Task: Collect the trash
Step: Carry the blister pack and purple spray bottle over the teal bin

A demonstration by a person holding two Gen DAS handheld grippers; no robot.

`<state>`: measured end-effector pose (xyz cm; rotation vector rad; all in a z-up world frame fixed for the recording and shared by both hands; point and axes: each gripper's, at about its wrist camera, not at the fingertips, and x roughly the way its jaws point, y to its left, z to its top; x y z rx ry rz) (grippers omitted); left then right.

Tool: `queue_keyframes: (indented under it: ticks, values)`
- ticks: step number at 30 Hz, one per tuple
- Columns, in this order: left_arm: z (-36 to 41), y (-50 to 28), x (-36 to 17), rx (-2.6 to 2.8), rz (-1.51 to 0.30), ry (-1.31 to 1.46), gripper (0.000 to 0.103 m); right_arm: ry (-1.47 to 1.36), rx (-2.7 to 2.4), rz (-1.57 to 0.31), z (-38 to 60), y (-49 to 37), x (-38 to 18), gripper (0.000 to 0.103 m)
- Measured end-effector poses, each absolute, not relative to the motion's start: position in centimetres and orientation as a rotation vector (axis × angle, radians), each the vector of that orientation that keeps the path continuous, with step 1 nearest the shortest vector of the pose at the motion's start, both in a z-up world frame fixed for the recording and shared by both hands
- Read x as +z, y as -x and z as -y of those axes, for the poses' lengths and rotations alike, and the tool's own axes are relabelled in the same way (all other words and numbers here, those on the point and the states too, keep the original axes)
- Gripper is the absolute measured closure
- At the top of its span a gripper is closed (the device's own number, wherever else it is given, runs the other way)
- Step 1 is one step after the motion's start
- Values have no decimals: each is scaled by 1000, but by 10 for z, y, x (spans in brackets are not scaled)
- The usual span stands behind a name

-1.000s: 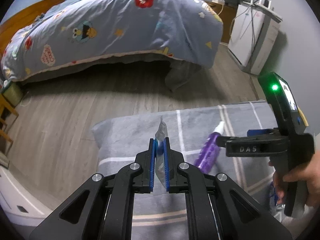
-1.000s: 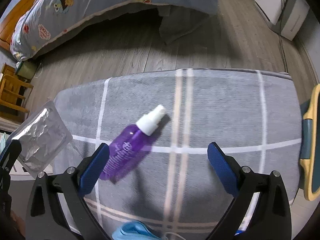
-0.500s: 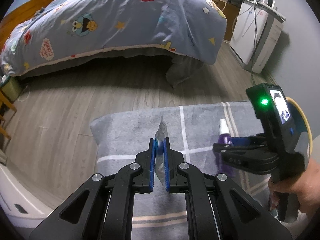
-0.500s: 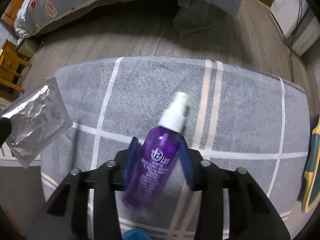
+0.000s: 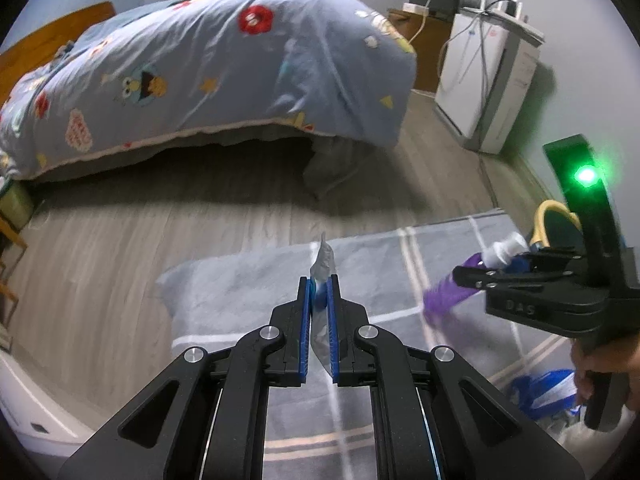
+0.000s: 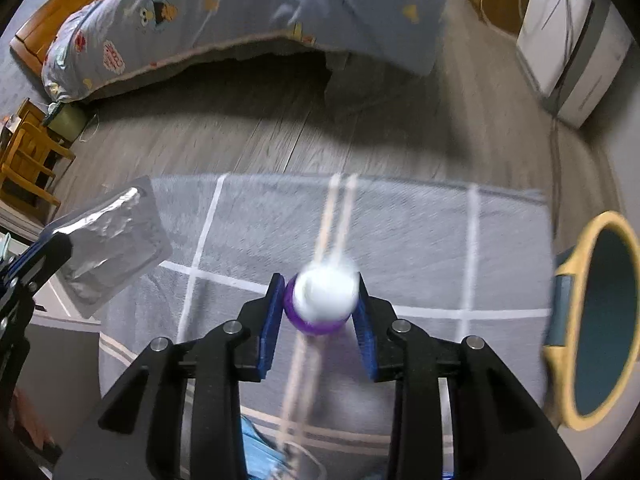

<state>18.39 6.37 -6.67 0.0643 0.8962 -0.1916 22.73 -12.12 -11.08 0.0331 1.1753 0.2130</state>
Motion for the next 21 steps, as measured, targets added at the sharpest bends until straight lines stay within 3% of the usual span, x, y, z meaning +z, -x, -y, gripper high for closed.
queue_keyframes:
  ticks: [13,21]
  values:
    - [32,-189,-50,-333,-856,-109,94,-148,108,-1058,236,-204,-57,71]
    - [107,-190,-50,-448,-843,-159,94,-232,2,-1032,319,-185,-51,71]
